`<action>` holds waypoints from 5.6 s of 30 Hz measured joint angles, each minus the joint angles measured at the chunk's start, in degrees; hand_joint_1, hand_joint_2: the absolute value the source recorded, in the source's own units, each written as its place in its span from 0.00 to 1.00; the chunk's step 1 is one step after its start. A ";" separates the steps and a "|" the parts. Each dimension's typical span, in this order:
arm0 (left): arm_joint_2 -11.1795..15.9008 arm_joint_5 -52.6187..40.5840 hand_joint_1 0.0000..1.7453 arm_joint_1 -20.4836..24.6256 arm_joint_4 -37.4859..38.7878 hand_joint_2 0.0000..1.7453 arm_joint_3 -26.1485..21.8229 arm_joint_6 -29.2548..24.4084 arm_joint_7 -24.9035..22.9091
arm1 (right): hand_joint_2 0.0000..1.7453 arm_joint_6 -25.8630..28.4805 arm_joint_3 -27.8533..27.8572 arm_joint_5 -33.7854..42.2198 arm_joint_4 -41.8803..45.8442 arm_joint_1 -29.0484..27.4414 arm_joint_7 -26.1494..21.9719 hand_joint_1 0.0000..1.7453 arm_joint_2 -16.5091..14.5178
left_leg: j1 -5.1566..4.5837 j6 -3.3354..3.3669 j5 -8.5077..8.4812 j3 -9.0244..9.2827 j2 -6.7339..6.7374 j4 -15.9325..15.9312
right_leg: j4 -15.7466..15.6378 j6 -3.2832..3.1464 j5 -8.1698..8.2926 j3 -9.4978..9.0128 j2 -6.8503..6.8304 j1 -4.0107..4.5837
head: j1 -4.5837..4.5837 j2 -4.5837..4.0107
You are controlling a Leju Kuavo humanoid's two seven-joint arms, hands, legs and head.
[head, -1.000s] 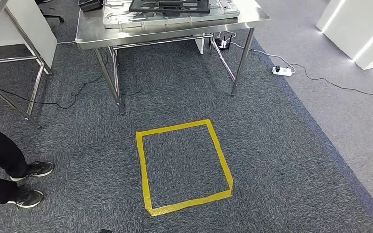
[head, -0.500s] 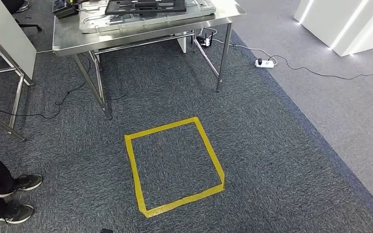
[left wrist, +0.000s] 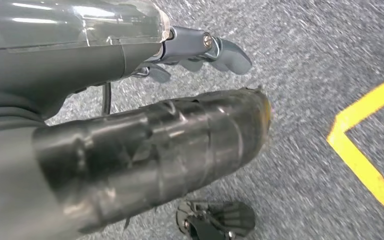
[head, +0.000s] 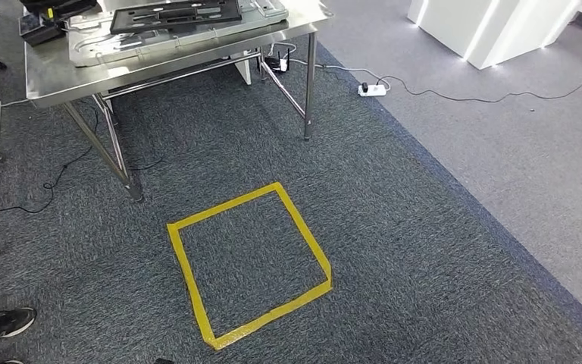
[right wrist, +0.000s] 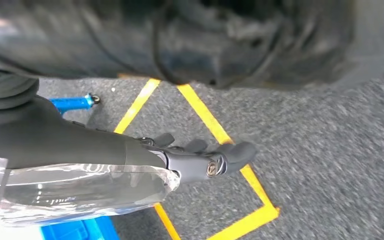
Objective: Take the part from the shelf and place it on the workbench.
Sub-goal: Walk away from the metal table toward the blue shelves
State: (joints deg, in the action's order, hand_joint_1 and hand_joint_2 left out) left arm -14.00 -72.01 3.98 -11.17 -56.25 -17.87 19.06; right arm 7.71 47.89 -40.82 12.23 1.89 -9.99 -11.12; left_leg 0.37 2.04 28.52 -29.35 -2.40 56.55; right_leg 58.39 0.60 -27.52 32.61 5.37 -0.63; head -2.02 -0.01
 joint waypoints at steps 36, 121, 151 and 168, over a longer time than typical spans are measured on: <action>0.16 0.10 0.00 -0.10 0.00 0.00 -0.72 -0.09 -0.02 | 0.00 0.46 0.02 -0.02 -0.03 0.04 0.00 0.00 -0.23 | 0.28 0.82 -0.34 -0.50 3.92 0.06 | 15.15 1.33 -6.84 7.70 -4.83 -0.37 | -0.21 0.01; -0.11 -0.06 0.00 0.04 0.00 0.00 -1.02 -0.09 -0.36 | 0.00 0.40 -0.02 -0.97 -0.05 0.03 0.81 0.00 -0.10 | 0.26 -0.52 0.62 -1.32 -0.60 2.09 | 0.74 0.02 0.62 1.06 0.41 0.04 | -0.22 0.00; -0.04 -0.59 0.00 0.05 0.00 0.00 -1.16 -0.07 -0.37 | 0.00 0.53 -0.42 -2.50 -0.06 0.08 0.71 0.00 -0.09 | 0.19 -0.53 0.33 -1.47 -0.82 2.14 | 0.38 0.17 0.71 0.68 0.75 -0.09 | -0.25 0.01; -0.10 -0.59 0.00 0.36 0.00 0.00 -1.21 -0.06 -0.36 | 0.00 0.53 -0.42 -2.49 -0.08 0.00 0.79 0.00 -0.07 | -0.26 -0.96 1.62 -0.24 7.22 2.03 | -0.63 -0.91 0.82 -0.31 -6.79 0.46 | -0.26 0.01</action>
State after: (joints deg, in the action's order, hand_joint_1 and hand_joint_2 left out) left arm -14.11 -72.60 4.34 -11.17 -57.46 -17.93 18.70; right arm 8.24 47.47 -43.31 12.15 1.89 -9.20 -11.19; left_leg 0.11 1.08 30.14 -29.59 4.82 58.59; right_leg 57.76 -0.31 -26.70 32.30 -1.42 -0.17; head -2.27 0.00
